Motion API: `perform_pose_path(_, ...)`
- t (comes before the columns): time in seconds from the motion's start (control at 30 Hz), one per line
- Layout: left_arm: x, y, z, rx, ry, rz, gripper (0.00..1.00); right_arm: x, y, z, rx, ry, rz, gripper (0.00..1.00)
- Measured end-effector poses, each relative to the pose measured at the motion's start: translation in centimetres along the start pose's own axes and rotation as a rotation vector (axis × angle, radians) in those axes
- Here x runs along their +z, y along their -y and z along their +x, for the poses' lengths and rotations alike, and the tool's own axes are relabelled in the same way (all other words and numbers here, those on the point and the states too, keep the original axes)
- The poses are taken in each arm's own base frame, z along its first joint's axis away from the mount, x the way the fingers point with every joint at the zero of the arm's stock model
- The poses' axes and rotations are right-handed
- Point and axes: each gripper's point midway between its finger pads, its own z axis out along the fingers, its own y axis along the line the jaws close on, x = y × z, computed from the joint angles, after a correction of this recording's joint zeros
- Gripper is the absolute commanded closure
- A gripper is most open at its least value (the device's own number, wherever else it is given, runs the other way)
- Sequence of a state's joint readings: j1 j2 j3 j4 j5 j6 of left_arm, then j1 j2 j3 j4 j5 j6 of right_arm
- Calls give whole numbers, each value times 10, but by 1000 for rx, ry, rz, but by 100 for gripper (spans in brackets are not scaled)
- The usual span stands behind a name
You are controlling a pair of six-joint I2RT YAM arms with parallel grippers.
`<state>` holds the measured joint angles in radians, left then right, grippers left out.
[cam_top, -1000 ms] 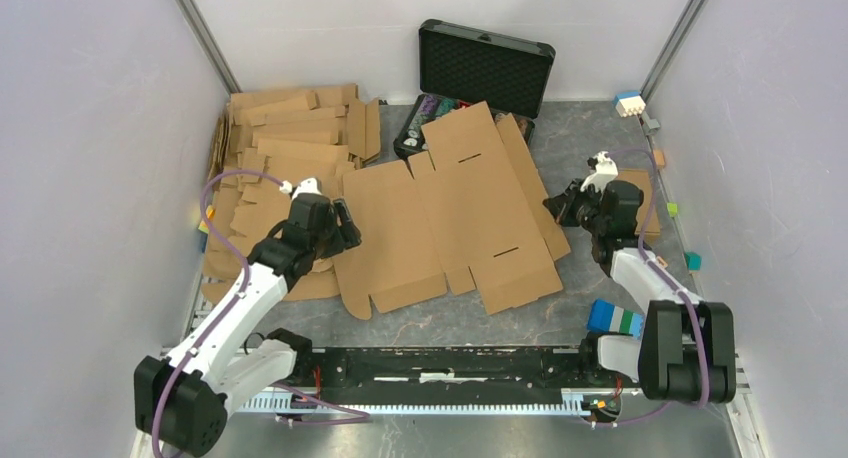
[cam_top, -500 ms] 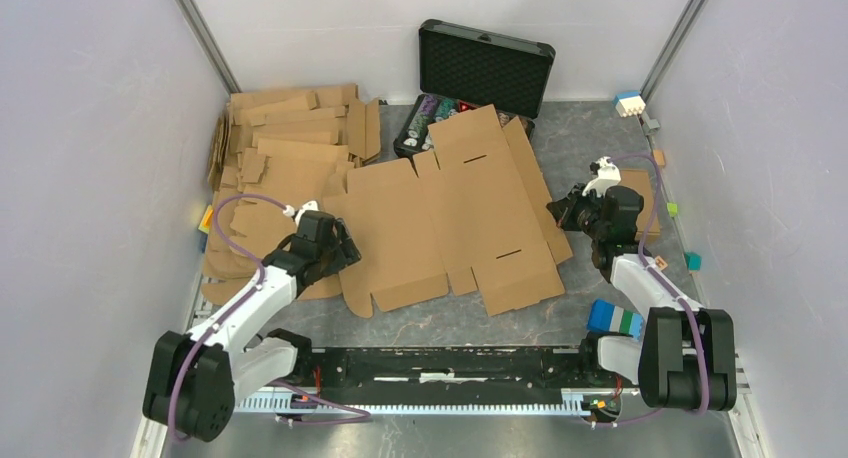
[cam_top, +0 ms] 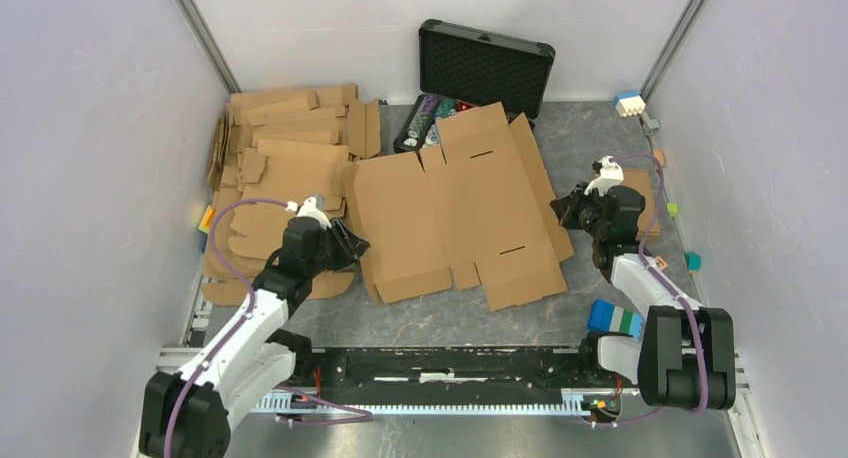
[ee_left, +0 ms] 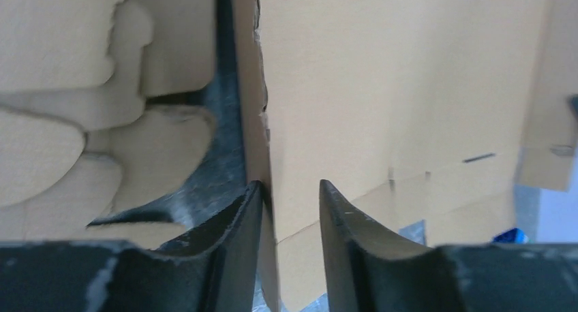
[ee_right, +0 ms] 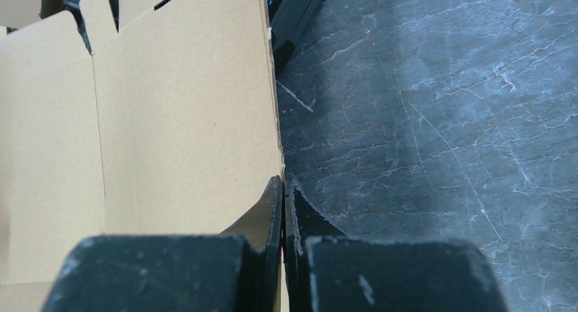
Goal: Fold the paper box
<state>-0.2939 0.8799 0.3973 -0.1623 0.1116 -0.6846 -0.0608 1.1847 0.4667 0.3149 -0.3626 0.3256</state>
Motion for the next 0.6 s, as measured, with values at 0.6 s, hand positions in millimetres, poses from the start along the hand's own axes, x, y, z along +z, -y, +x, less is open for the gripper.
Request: perform_pose_path(0.6,9,-10,9,18,-74,-61,55,10,3,25,16,-79,2,66)
